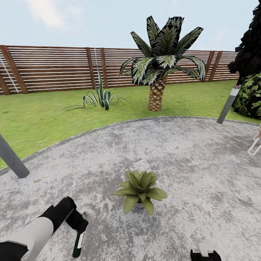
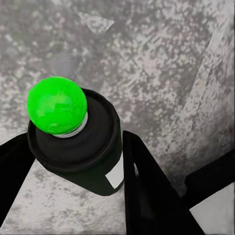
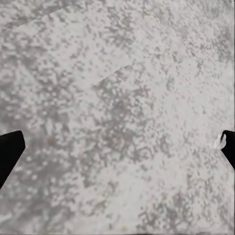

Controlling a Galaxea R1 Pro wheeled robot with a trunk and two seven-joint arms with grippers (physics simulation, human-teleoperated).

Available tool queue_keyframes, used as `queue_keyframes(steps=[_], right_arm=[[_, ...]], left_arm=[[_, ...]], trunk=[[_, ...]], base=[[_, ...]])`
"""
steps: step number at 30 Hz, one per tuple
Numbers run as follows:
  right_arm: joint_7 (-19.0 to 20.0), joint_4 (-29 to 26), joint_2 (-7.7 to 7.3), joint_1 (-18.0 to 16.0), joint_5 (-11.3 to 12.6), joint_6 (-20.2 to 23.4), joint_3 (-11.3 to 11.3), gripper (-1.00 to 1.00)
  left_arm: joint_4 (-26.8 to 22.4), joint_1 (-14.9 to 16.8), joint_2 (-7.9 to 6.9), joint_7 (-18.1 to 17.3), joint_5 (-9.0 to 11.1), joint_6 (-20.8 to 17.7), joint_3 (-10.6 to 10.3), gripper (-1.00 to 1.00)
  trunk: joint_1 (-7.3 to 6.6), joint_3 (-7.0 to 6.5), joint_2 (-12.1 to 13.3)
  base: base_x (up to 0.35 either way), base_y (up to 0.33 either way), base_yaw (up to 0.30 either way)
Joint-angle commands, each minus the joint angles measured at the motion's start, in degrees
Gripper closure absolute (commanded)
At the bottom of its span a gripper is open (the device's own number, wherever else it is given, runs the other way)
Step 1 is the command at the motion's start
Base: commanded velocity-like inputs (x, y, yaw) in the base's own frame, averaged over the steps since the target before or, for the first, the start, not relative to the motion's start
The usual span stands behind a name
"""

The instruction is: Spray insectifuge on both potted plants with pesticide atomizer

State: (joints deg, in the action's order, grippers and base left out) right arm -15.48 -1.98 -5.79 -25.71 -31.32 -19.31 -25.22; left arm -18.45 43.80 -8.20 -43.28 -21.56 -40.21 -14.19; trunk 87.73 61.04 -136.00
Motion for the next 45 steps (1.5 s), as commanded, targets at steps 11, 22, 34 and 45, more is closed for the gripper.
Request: queue_keyframes(steps=[11, 22, 34, 45], right_arm=[[-1.1, 0.2, 0.03, 0.0, 0.8, 0.0, -7.2, -1.0], [-1.1, 0.2, 0.55, 0.0, 1.0, 0.0, -7.4, -1.0], [-1.2, 0.2, 0.45, 0.0, 0.9, -0.1, -7.4, -1.0], [-1.0, 0.3, 0.34, 0.0, 0.6, -0.1, -7.3, -1.0]], left_arm=[[-0.7, 5.2, -0.32, -7.9, -2.6, -6.0, -1.2, 1.0], [-1.8, 5.3, 0.04, -9.4, -4.2, -6.6, -3.6, 1.0], [-6.0, 5.3, -0.04, -23.6, -20.0, -6.6, -3.7, 1.0], [-11.8, 5.3, 2.24, -34.5, -31.6, -6.7, -3.6, 1.0]], trunk=[[-0.01, 0.05, 0.0], [-0.01, 0.05, 0.0], [-0.01, -0.08, 0.0], [-0.01, -0.08, 0.0]], base=[[0.0, 0.0, 0.0], [0.196, -0.028, 0.0], [0.145, -0.095, -0.159], [0.001, 0.0, -0.003]])
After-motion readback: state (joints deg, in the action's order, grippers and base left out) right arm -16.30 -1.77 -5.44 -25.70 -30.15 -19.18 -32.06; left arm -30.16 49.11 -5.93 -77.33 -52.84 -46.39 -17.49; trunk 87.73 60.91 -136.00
